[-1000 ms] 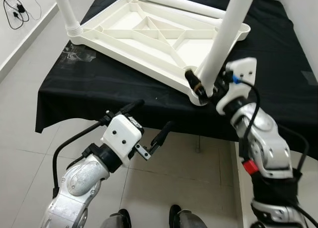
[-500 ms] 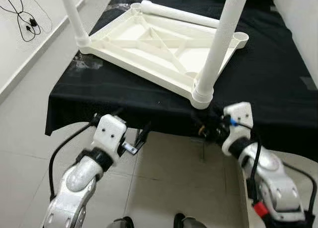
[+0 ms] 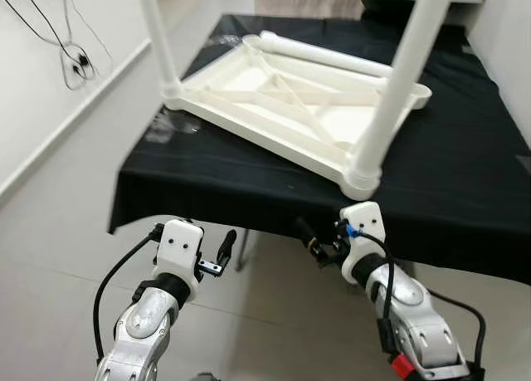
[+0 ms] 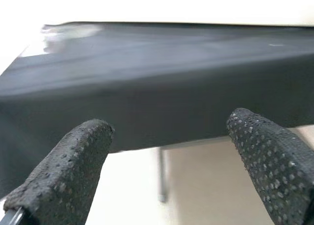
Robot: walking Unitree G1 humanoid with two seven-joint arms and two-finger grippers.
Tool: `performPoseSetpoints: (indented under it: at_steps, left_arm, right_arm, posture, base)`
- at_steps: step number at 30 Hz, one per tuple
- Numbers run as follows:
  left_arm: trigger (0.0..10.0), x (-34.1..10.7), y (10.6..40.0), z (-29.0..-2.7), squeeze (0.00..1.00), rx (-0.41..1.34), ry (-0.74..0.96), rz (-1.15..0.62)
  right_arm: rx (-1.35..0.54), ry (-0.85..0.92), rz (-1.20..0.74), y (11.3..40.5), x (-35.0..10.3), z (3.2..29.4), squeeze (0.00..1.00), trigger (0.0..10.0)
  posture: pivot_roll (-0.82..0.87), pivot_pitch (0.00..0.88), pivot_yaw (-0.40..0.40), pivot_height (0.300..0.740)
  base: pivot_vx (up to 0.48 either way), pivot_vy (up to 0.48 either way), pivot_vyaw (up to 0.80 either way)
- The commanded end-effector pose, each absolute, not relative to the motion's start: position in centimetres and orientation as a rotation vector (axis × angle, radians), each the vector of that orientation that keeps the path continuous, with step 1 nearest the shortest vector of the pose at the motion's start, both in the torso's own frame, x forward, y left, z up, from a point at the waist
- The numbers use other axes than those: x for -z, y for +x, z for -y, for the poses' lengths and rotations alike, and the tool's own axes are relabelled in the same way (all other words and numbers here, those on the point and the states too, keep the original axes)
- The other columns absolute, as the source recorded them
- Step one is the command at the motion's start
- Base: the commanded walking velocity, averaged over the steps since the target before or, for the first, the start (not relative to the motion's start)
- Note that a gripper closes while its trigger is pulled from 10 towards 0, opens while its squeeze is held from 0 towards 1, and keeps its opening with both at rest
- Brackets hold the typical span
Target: Building children table
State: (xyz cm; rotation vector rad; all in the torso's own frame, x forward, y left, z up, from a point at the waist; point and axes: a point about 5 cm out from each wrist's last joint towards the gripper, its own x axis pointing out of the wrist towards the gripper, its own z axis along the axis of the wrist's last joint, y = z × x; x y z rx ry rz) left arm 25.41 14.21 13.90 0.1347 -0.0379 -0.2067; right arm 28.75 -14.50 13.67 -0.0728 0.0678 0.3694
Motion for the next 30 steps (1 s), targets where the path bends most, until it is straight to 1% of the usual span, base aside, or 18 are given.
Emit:
performPoseSetpoints:
  at_steps: [1,2,9,16,21,22,23,29,30]
  left_arm:
    - [10.0,-13.1,25.4,-14.8,0.0,0.176,0.152,0.006]
    - [10.0,-13.0,25.6,-15.0,0.0,0.171,0.163,0.006]
    - [10.0,-12.5,25.9,-15.2,0.0,0.178,0.172,-0.006]
    - [10.0,-11.1,24.7,-15.1,0.0,0.196,0.134,-0.053]
    - [10.0,-10.5,24.2,-15.0,0.0,0.188,0.159,-0.061]
    - [10.0,-10.5,24.2,-14.9,0.0,0.188,0.164,-0.06]
    - [10.0,-10.4,24.3,-15.0,0.0,0.18,0.157,-0.062]
    - [10.0,-10.4,24.8,-15.4,0.0,0.149,0.112,-0.067]
    - [10.0,-10.4,24.9,-15.5,0.0,0.144,0.11,-0.071]
  right_arm:
    - [-0.374,-0.076,-0.076,28.7,-13.1,14.1,0.0,10.0]
    - [-0.368,-0.08,-0.073,28.8,-13.1,14.1,0.0,10.0]
    - [-0.358,-0.111,-0.064,29.1,-12.8,14.0,0.0,10.0]
    - [-0.332,-0.121,-0.068,29.3,-12.2,14.1,0.0,10.0]
    - [-0.324,-0.106,-0.079,29.3,-11.5,14.2,0.0,10.0]
    - [-0.323,-0.104,-0.081,29.3,-11.5,14.2,0.0,10.0]
    - [-0.331,-0.104,-0.083,29.4,-11.4,14.1,0.0,10.0]
    - [-0.351,-0.109,-0.082,29.6,-11.3,13.8,0.0,10.0]
    - [-0.352,-0.108,-0.084,29.7,-11.3,13.7,0.0,10.0]
  posture:
    - [0.01,0.123,-0.032,0.74]
    - [0.0,0.11,-0.029,0.74]
    - [0.0,0.102,-0.024,0.74]
    - [-0.01,0.091,-0.023,0.74]
    - [0.0,0.07,-0.027,0.74]
    - [0.0,0.07,-0.027,0.74]
    - [0.0,0.051,-0.025,0.74]
    - [0.0,0.053,-0.028,0.74]
    - [0.0,0.054,-0.028,0.74]
  base:
    - [0.0,0.48,0.0]
    - [0.0,0.48,0.0]
    - [0.0,0.48,0.0]
    - [0.0,0.48,0.0]
    - [0.0,0.48,0.0]
    - [0.0,0.48,0.0]
    - [0.0,0.48,0.0]
    - [0.0,0.48,0.0]
    - [0.0,0.0,0.0]
